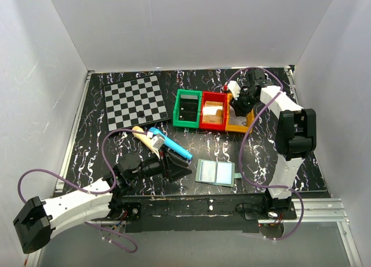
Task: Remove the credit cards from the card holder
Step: Place the credit card in the storage box.
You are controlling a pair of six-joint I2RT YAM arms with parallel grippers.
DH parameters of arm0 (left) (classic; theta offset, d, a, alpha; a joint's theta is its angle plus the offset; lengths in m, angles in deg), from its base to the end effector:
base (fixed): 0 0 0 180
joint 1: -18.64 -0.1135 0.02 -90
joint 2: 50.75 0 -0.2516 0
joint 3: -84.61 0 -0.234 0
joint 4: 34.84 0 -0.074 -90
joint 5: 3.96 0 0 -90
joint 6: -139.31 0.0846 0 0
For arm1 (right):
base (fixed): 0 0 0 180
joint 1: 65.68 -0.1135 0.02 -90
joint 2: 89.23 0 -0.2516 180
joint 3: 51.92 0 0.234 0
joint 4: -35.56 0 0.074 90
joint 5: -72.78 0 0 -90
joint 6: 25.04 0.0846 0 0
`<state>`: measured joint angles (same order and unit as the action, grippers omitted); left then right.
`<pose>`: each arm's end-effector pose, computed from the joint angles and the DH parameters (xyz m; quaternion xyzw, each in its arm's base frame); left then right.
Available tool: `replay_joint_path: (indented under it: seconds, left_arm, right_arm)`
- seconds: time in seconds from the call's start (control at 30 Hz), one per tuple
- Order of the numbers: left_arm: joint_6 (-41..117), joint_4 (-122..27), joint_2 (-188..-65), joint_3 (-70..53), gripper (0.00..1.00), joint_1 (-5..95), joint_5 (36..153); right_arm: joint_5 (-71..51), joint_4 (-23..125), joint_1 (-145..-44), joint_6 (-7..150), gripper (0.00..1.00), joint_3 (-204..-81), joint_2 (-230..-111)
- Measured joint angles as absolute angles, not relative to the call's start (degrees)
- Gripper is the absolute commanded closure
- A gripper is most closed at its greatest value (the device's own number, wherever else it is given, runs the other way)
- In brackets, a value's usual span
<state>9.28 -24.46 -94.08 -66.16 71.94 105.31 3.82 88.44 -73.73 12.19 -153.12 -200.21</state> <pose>0.1076 -0.1910 0.2192 0.1968 0.7014 -0.5741 0.3738 0.4026 0.0876 0.1728 -0.5208 0.8021 0.0757 0.2824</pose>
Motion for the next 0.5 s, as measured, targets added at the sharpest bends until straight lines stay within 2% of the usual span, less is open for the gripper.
replay_joint_path:
  seconds: [0.2,0.27,0.3,0.37,0.5]
  left_arm:
    - [9.2,-24.5,-93.6,-66.2,0.49,71.9,105.3]
    - [9.2,-24.6,-93.5,-66.2,0.49,71.9,105.3]
    - [9.2,-24.8,-93.4,-66.2,0.48,71.9,105.3]
    - [9.1,-25.3,-93.2,-66.2,0.46,71.9,105.3]
    - [8.8,-27.0,-93.2,-66.2,0.44,71.9,104.7]
  right_arm:
    - [2.8,86.0,-73.8,15.5,0.5,-153.1,-200.1]
    - [1.7,84.2,-73.9,18.2,0.48,-153.1,-199.8]
    - [0.8,83.0,-74.0,20.2,0.42,-153.3,-199.4]
    - [-1.8,79.9,-74.4,25.1,0.15,-153.8,-198.0]
    - [-9.2,73.2,-75.7,37.2,0.11,-156.8,-192.5]
